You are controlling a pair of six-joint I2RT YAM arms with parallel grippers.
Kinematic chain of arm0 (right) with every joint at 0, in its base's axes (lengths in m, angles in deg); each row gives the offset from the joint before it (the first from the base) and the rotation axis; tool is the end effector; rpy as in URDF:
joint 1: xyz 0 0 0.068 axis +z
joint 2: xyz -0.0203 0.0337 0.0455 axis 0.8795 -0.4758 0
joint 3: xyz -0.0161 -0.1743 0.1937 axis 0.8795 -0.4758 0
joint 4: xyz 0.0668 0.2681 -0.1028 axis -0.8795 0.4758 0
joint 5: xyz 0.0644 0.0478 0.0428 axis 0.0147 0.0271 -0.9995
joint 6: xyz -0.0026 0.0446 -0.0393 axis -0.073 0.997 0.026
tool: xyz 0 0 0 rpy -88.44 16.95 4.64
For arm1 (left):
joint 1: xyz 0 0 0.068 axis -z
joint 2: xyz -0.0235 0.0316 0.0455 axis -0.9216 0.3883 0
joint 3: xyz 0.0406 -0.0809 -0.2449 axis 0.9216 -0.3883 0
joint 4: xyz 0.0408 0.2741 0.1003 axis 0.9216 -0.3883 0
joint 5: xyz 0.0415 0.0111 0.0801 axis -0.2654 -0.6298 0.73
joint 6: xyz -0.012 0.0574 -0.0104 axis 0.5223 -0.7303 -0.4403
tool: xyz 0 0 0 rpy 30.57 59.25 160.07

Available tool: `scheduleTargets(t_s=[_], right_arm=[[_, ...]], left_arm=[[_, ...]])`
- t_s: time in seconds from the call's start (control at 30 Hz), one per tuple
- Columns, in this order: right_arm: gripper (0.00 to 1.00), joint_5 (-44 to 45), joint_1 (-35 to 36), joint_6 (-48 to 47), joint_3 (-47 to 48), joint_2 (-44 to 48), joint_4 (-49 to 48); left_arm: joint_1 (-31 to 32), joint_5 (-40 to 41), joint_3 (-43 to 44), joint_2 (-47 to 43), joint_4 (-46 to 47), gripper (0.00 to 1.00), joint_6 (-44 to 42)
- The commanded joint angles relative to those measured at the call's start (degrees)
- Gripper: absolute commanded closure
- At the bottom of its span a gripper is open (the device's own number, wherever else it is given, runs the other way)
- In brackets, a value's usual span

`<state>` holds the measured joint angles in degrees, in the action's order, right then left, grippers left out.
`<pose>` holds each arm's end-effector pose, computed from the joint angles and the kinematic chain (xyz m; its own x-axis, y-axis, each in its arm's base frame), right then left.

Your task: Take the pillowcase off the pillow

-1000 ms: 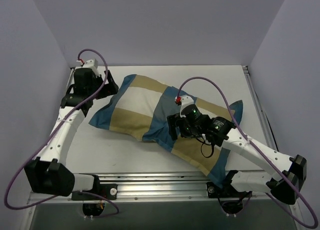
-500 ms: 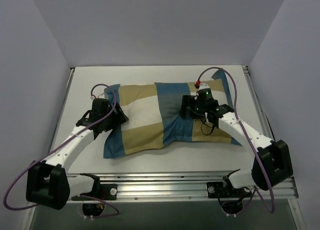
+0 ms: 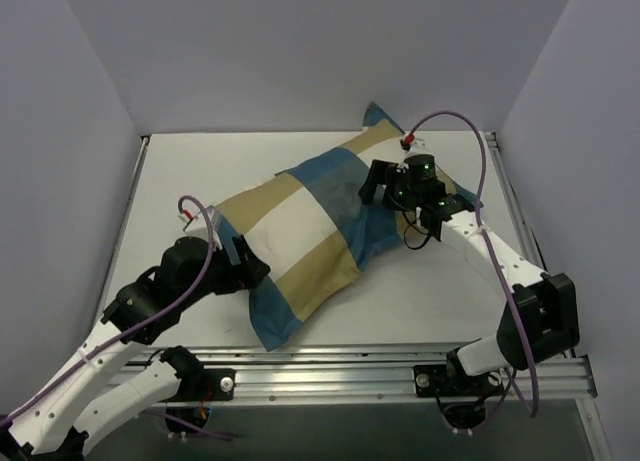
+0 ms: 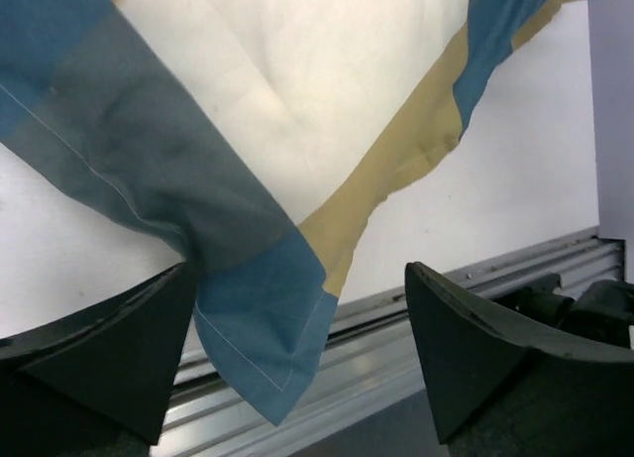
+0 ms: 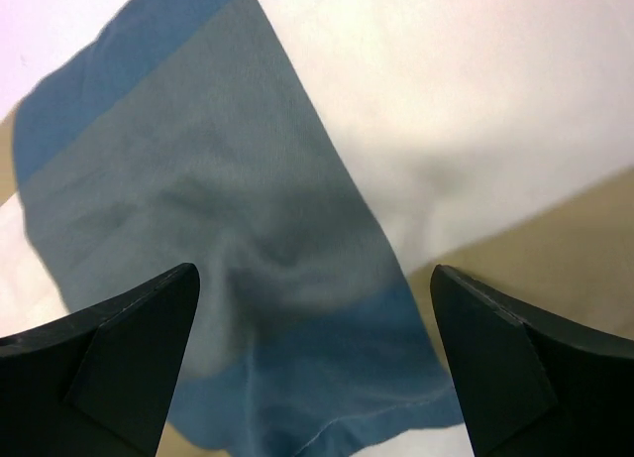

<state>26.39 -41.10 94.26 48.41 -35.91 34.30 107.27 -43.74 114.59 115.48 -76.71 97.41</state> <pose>0.3702 0.1434 0.2822 -0.4643 0.2270 -0.8561 -0.2891 0.8748 0.3887 0.1489 -0.1194 0.3015 -0.7113 -0.3195 -0.6261 0.0995 0.8360 -0.5397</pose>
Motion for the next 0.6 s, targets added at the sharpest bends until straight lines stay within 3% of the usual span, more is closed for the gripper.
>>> scheduleTargets(t_s=[0.0, 0.17, 0.4, 0.57], right_arm=[[0.01, 0.7, -1.5, 5.7, -7.8, 11.0, -1.5], [0.0, 1.3, -3.2, 12.8, -17.8, 22.5, -3.2], [0.0, 0.0, -4.9, 20.6, -30.2, 28.8, -11.1], [0.0, -3.5, -5.3, 27.8, -38.4, 27.7, -25.6]], left_arm=[[0.2, 7.5, 9.6, 4.9, -1.2, 0.03, -7.1], [-1.6, 16.3, 23.7, 21.4, 3.0, 0.06, -19.4], [-14.9, 3.8, 35.8, 42.6, 10.3, 0.06, -24.8], [-16.6, 1.9, 43.6, 54.8, 9.5, 0.06, -26.8]])
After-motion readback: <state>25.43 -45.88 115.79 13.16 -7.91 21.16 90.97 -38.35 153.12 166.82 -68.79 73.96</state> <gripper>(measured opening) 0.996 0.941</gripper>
